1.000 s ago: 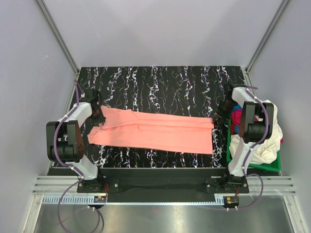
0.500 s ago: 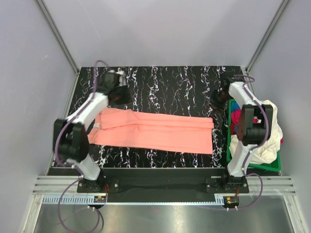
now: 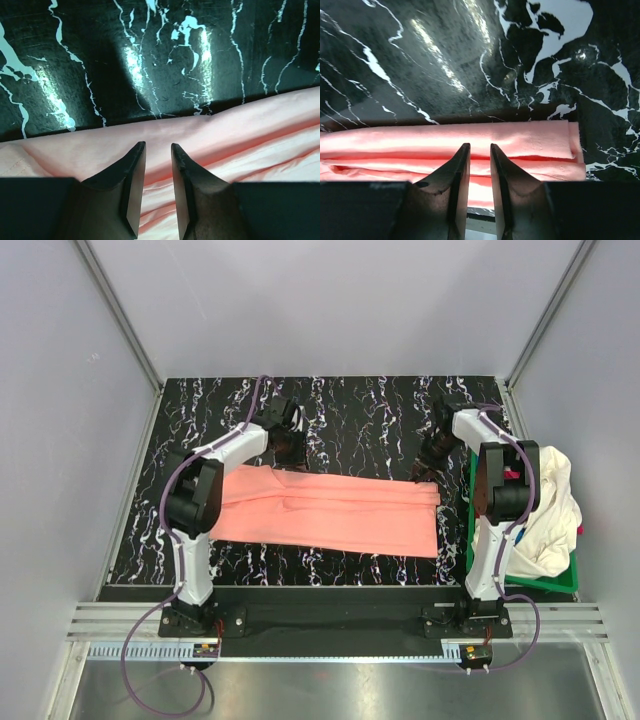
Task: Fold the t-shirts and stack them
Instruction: Fold the tshirt
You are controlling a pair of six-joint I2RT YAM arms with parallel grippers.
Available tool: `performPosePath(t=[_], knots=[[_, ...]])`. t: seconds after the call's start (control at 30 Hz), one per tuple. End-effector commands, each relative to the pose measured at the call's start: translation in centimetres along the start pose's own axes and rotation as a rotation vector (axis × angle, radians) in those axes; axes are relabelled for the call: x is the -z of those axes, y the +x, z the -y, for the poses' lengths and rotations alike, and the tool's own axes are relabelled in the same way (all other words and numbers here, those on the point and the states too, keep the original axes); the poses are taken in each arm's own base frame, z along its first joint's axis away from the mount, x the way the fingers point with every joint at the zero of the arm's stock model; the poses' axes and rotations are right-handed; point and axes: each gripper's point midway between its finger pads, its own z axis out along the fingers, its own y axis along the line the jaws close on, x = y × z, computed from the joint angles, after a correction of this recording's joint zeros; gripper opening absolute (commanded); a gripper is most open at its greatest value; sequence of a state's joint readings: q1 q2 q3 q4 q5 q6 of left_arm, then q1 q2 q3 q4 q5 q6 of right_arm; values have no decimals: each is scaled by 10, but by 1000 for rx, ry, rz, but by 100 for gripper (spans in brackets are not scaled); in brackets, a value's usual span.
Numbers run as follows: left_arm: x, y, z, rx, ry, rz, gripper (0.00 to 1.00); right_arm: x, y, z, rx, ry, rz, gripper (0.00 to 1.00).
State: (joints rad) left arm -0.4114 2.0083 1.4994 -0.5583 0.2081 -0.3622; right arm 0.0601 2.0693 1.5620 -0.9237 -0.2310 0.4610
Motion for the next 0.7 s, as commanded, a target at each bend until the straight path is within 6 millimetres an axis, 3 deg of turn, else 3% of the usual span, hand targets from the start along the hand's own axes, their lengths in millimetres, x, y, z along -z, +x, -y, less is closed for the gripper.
performPosePath(t=[0.0, 0.2, 0.67], knots=[[0, -8, -2, -13, -15, 11, 32, 2, 7, -4, -3, -23, -15, 29], [-5, 8, -7, 2, -33, -43, 31, -4, 15, -4, 9, -14, -40, 30], [4, 40, -2, -11, -26, -110, 31, -6, 29, -3, 28, -17, -63, 31]])
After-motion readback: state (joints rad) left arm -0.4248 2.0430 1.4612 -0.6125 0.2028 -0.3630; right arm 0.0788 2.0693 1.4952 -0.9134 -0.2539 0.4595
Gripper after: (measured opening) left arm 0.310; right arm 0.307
